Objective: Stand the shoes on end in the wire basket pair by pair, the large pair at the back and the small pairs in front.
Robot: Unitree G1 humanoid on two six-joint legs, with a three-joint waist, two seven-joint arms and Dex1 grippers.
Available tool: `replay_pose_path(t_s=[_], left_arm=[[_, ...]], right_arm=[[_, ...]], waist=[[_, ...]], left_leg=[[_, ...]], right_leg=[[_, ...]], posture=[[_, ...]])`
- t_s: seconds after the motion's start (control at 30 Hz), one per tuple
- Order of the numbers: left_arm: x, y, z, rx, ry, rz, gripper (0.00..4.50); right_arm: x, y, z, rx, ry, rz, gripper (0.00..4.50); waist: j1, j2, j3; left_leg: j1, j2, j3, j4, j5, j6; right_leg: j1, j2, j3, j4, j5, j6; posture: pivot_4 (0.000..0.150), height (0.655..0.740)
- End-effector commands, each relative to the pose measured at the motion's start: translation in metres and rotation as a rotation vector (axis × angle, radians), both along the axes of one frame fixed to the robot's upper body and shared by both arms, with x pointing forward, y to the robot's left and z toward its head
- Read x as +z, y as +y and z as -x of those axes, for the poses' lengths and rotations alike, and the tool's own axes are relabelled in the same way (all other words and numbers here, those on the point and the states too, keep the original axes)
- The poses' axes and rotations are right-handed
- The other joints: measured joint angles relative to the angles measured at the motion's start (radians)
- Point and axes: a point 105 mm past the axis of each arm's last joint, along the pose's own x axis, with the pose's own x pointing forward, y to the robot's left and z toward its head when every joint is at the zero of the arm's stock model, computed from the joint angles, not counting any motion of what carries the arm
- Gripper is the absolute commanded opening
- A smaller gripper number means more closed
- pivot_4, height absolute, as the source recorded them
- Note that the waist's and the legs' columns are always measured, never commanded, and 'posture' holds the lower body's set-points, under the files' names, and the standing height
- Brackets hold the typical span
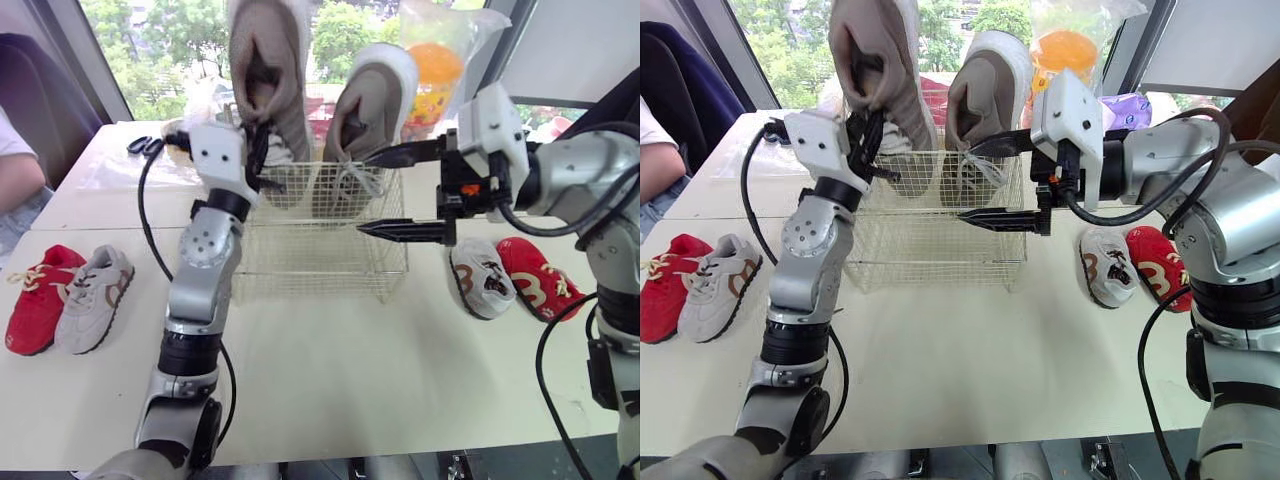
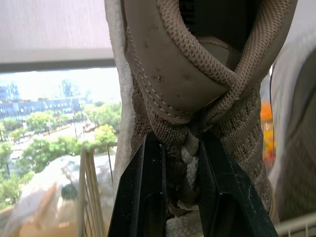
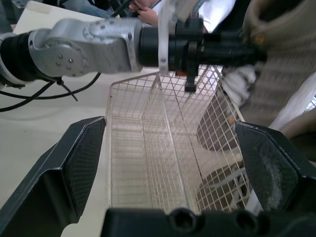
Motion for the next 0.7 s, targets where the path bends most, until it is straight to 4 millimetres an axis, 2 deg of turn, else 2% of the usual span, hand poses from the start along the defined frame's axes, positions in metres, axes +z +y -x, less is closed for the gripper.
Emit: replay_pose_path(t_s=[0.03, 0.07, 0.2, 0.27, 0.53, 0.7], left_arm=[[0.006, -0.001, 0.01, -0.025, -0.012, 0.005, 1.32], [0.005, -0.001, 0.011, -0.035, 0.003, 0.011, 1.64], [0.005, 0.0, 0.016, -0.065, 0.034, 0.027, 3.64], [0.007, 0.002, 0.02, -0.094, 0.057, 0.037, 4.42], [0.01, 0.007, 0.055, -0.298, 0.165, 0.061, 4.42], [0.019, 0.014, 0.072, -0.472, 0.262, 0.03, 4.42]], right_arm=[[0.009, -0.002, 0.006, -0.002, -0.041, -0.022, 4.5], [0.009, -0.002, 0.006, -0.004, -0.038, -0.024, 4.5], [0.008, -0.003, 0.005, -0.013, -0.033, -0.031, 4.5], [0.008, -0.004, 0.005, -0.017, -0.03, -0.038, 4.5], [0.008, -0.014, 0.003, -0.06, -0.019, -0.048, 4.5], [0.014, -0.031, 0.002, -0.139, -0.009, -0.073, 4.5]], waist=[[0.0, 0.0, 0.0], [0.0, 0.0, 0.0], [0.0, 0.0, 0.0], [0.0, 0.0, 0.0], [-0.003, 0.0, 0.0], [-0.002, 0.0, 0.0]], left_leg=[[0.0, 0.0, 0.0, 0.0, 0.0, 0.0], [0.0, 0.0, 0.0, 0.0, 0.0, 0.0], [0.0, 0.0, 0.0, 0.0, 0.0, 0.0], [0.0, 0.0, 0.0, 0.0, 0.0, 0.0], [0.001, 0.0, -0.001, 0.0, 0.0, 0.0], [0.002, 0.0, -0.001, 0.0, 0.0, 0.0]], right_leg=[[0.0, 0.0, 0.0, 0.0, 0.0, 0.0], [0.0, 0.0, 0.0, 0.0, 0.0, 0.0], [0.0, 0.0, 0.0, 0.0, 0.0, 0.0], [0.001, 0.0, 0.0, 0.0, 0.0, 0.0], [0.001, 0.0, 0.0, 0.0, 0.0, 0.0], [0.002, 0.0, 0.0, 0.0, 0.0, 0.0]], posture=[[0.15, 0.74], [0.15, 0.74], [0.15, 0.74], [0.15, 0.74], [0.15, 0.74], [0.15, 0.74]])
